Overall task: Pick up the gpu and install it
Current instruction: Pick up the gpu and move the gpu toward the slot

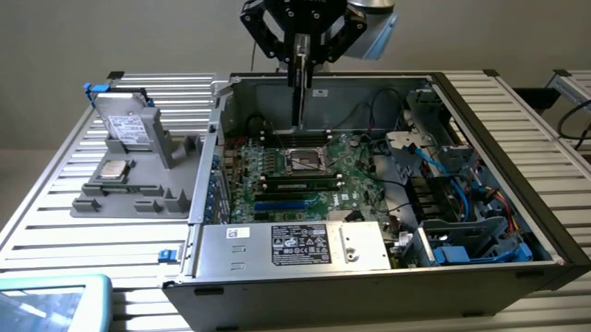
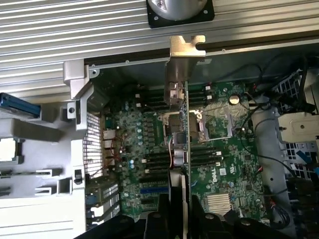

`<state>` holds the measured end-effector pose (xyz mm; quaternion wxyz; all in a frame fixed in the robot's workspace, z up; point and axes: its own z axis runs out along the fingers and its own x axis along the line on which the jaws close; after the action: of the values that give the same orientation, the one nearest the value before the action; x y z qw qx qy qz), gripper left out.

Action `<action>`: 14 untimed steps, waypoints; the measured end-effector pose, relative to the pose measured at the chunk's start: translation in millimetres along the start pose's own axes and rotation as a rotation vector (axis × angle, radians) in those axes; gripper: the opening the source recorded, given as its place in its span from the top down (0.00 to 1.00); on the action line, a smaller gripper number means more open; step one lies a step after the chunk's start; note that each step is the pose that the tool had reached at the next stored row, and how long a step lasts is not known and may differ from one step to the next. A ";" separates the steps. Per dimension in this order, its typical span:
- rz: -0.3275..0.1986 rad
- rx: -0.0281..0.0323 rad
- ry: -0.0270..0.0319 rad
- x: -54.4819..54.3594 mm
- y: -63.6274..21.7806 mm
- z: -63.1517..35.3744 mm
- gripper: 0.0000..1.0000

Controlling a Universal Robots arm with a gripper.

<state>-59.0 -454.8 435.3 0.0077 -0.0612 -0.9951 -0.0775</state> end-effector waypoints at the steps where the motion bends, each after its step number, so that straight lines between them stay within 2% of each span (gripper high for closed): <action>1: 0.000 -0.0009 0.0001 -4.0 0.1 0.1 0.72; 4: 0.000 -0.0023 0.0016 -13.9 0.6 0.5 0.72; 12: -0.008 -0.0014 0.0098 -36.8 3.1 0.8 0.73; 14: -0.009 -0.0020 0.0108 -37.7 3.0 0.7 0.73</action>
<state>-21.2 -456.2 434.1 0.0127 -0.0564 -0.9952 -0.0788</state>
